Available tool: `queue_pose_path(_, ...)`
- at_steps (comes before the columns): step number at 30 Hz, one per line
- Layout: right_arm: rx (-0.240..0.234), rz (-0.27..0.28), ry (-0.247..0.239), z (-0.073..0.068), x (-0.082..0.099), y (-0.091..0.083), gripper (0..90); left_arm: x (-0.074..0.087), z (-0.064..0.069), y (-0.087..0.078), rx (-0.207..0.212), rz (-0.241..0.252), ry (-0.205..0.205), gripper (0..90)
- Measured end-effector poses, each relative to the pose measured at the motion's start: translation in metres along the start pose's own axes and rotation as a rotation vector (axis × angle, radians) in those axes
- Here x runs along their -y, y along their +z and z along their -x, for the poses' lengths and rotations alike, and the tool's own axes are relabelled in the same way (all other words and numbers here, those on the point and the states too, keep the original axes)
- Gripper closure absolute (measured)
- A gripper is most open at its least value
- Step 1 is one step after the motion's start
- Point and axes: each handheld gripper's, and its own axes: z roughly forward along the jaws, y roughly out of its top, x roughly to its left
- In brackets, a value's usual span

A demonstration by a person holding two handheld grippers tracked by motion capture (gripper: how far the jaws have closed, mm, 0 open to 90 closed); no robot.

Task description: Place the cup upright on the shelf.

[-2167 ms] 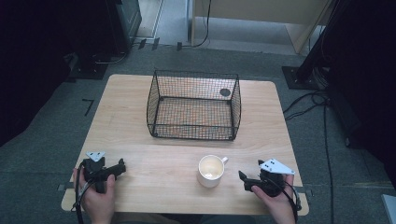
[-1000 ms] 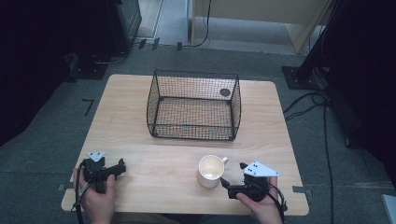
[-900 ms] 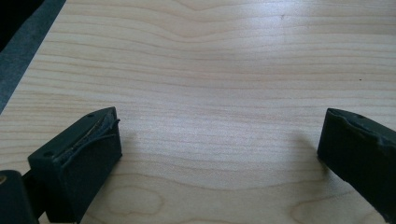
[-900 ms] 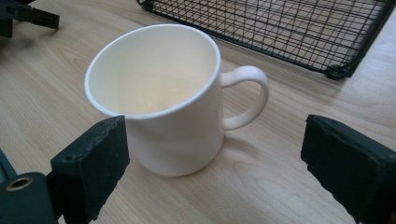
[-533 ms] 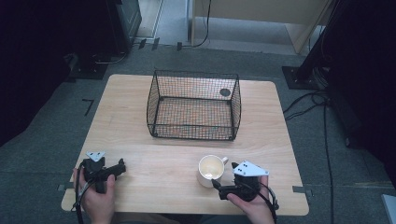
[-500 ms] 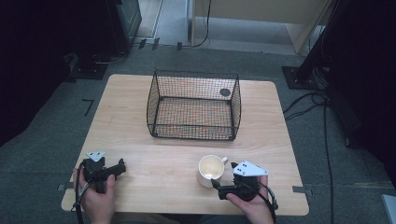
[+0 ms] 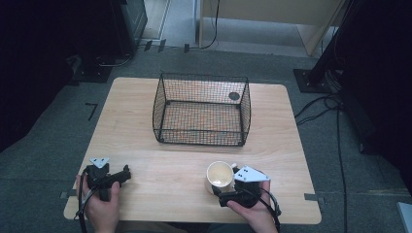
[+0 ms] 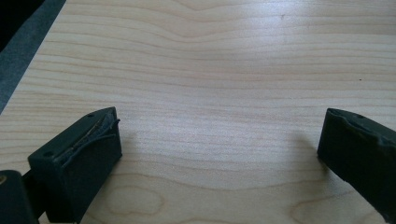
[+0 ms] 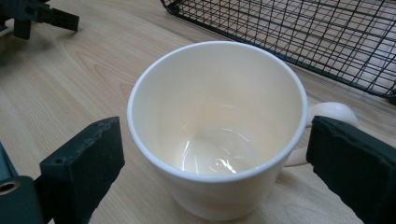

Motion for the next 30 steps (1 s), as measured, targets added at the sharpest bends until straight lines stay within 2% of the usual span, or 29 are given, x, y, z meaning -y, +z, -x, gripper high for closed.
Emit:
queue_pose_path(5, 0.009, 0.004, 0.001, -0.001, 0.000, 0.004, 3.8, 0.000, 0.000, 0.000, 0.000, 0.000, 0.000, 0.0)
queue_pose_path(14, 0.072, 0.003, 0.009, -0.004, 0.004, 0.012, 3.8, 0.000, 0.002, 0.000, 0.008, 0.001, 0.006, 0.0)
queue_pose_path(21, 0.110, -0.013, 0.025, -0.009, 0.005, 0.025, 2.4, 0.000, 0.002, 0.000, 0.010, 0.001, 0.009, 0.0)
queue_pose_path(27, 0.152, -0.006, 0.021, -0.013, 0.005, 0.033, 6.5, 0.000, 0.002, 0.000, 0.013, 0.000, 0.014, 0.0)
queue_pose_path(30, 0.152, 0.001, 0.019, -0.013, 0.005, 0.034, 7.5, 0.000, 0.002, 0.000, 0.013, 0.000, 0.015, 0.0)
